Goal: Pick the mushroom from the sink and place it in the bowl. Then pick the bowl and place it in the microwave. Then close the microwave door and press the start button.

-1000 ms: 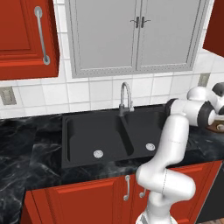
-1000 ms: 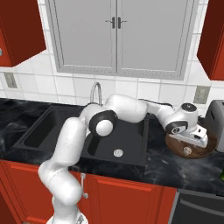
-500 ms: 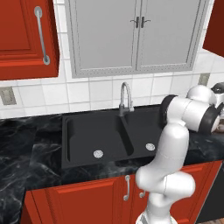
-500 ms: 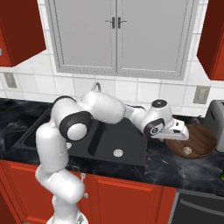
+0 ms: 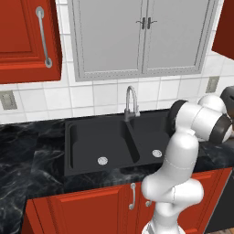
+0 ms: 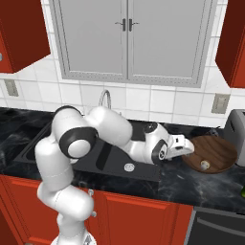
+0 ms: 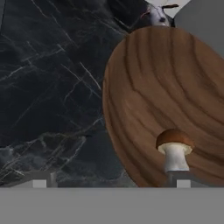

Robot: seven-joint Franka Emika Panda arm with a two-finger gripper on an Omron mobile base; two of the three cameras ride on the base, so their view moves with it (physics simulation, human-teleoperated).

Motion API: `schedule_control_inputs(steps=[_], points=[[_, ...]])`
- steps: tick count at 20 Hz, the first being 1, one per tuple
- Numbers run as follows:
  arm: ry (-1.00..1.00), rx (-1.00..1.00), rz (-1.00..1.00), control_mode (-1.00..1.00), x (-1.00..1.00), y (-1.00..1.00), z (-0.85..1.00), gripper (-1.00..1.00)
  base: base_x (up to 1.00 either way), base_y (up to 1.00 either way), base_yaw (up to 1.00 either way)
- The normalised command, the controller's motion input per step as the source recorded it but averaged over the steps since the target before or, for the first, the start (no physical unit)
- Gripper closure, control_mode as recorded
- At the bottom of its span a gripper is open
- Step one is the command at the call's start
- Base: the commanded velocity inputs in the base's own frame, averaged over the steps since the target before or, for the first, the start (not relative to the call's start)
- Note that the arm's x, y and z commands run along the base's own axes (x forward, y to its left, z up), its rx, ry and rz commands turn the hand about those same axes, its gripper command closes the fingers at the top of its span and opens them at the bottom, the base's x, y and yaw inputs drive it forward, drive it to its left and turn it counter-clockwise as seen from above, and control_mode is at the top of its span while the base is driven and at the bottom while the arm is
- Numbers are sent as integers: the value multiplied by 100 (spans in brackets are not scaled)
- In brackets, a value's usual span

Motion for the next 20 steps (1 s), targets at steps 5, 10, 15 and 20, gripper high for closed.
schedule_control_inputs(steps=[5, 10, 15, 20], points=[[6, -8, 4, -100, 19, -35, -9, -100, 0, 0, 0], [13, -6, 0, -100, 28, -37, -8, -100, 0, 0, 0], [16, -6, 0, -100, 28, -20, -5, -100, 0, 0, 0], [13, 0, 0, -100, 13, -13, 0, 100, 0, 0, 0]])
